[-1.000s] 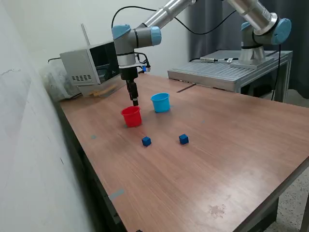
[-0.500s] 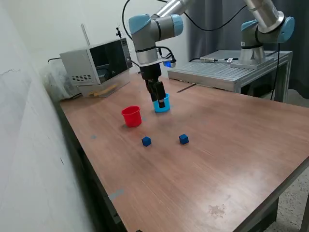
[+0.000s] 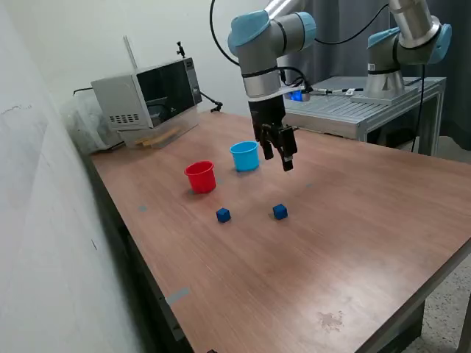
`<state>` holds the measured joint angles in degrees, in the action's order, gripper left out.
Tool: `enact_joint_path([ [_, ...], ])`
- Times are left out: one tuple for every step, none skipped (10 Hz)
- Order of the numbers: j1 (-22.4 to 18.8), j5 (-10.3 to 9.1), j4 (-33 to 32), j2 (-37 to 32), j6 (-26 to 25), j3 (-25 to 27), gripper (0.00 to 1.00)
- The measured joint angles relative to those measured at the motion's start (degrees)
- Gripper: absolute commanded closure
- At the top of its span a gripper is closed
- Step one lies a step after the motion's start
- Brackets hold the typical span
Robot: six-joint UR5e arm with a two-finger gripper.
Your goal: Place red objects in the red bin, and blue objects in the blue bin.
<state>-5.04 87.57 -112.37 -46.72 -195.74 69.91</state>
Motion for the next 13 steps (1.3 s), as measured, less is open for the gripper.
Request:
enact_joint_path([
  [-0.6, -0.02, -0.1, 0.1, -0.2, 0.0, 0.0],
  [-0.9, -0.02, -0.4, 0.5, -0.4, -0.3, 0.0],
  [-1.0, -0.03, -1.2, 1.3, -0.5, -0.7, 0.0],
  [-1.0, -0.03, -2.6, 2.4, -0.5, -1.0, 0.0],
  [-1.0, -0.03, -4.1, 3.6, -0.5, -1.2, 0.0],
  [-1.0, -0.03, -5.5, 4.7, -0.5, -1.1, 0.0],
  [-1.0, -0.03, -6.7, 5.7, -0.6, -1.1, 0.0],
  [-0.9, -0.03, -7.6, 6.6, -0.6, -1.0, 0.0],
  [-0.9, -0.03, -8.4, 7.4, -0.6, -1.0, 0.0],
  [-0.9, -0.03, -9.0, 8.0, -0.6, -1.0, 0.0],
  [-0.9, -0.01, -9.4, 8.3, -0.6, -1.0, 0.0],
  [-0.9, 0.02, -9.7, 8.5, -0.5, -0.9, 0.0],
  [-0.9, 0.04, -9.9, 8.6, -0.5, -0.9, 0.0],
])
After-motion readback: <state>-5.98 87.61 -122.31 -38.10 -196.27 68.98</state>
